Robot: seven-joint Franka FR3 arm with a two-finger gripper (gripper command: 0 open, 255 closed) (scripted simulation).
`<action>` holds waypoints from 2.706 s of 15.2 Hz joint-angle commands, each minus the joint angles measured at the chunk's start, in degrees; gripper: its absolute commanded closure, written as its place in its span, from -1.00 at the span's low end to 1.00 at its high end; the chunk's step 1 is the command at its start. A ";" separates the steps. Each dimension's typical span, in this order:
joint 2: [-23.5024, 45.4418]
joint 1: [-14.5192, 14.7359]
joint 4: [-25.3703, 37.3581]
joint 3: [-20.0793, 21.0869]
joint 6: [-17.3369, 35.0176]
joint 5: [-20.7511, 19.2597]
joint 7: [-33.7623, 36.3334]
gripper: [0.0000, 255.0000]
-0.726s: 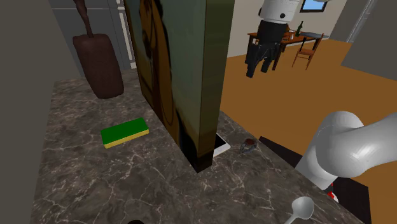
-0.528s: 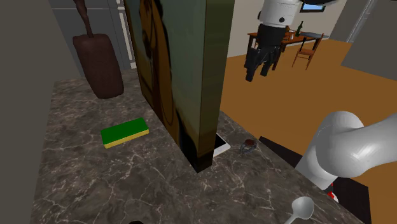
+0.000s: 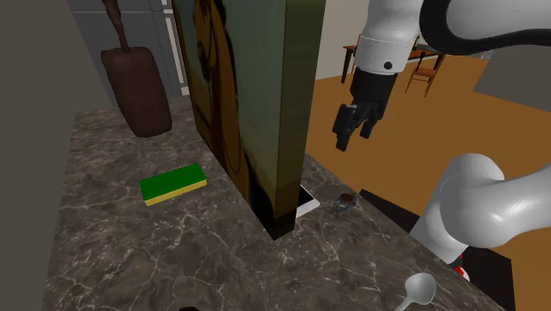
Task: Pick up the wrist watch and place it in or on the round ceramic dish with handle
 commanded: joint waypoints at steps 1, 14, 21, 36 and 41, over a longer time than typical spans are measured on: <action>-1.27 0.99 -2.31 2.70 0.89 2.11 2.67 -1.00; -2.43 5.84 -11.23 14.98 8.47 12.20 12.21 -1.00; -2.40 6.04 -12.38 15.43 9.64 12.66 12.16 -1.00; -2.44 5.79 -10.92 14.87 8.16 12.09 12.24 1.00; -2.22 5.20 -7.12 13.57 4.60 10.79 12.43 1.00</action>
